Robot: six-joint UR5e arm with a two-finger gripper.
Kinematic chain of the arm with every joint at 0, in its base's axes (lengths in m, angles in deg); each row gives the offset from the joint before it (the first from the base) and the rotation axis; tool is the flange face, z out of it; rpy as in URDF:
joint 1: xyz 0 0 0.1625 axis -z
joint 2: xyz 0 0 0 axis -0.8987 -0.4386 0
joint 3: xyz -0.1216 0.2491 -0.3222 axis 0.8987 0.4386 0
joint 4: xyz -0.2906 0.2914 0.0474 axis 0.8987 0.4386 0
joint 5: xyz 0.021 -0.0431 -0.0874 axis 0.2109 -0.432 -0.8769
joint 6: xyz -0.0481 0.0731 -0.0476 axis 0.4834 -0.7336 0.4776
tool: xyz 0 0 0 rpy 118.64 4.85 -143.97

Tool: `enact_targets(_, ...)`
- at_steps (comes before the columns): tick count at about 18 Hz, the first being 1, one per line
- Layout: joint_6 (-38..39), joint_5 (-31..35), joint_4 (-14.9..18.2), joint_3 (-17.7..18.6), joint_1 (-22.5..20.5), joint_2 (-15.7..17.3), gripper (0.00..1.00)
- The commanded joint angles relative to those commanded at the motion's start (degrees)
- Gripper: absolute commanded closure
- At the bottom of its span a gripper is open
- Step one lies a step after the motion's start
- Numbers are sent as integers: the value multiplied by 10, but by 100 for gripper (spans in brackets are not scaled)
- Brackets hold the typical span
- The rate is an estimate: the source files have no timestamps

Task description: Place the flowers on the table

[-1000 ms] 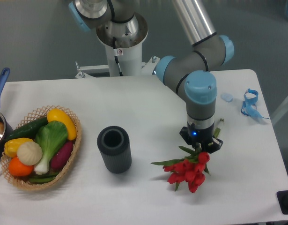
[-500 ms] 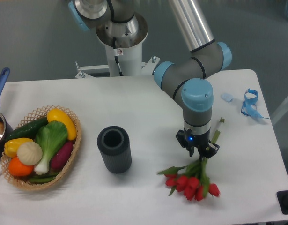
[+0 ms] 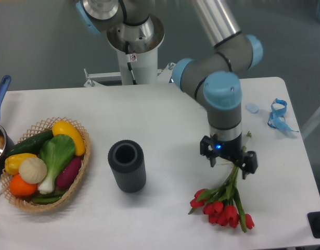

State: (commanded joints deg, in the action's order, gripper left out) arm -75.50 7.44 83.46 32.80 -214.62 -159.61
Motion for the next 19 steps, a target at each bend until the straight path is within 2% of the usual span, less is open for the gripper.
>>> enact_targets(5,-113,-38,92,-4,-52,47,0)
enact_targets(9,-236,-61,197,-10,-105,99,0)
enact_targets(11,-287,-64,260,-29,-126,110,0)
enact_targets(12,-304,-64,281,-38,-134,113,0)
enact_targets(14,-321,-65,298,-44,-144,115,0)
enact_targets(19,-321,-70,298,-42,-145,120,0)
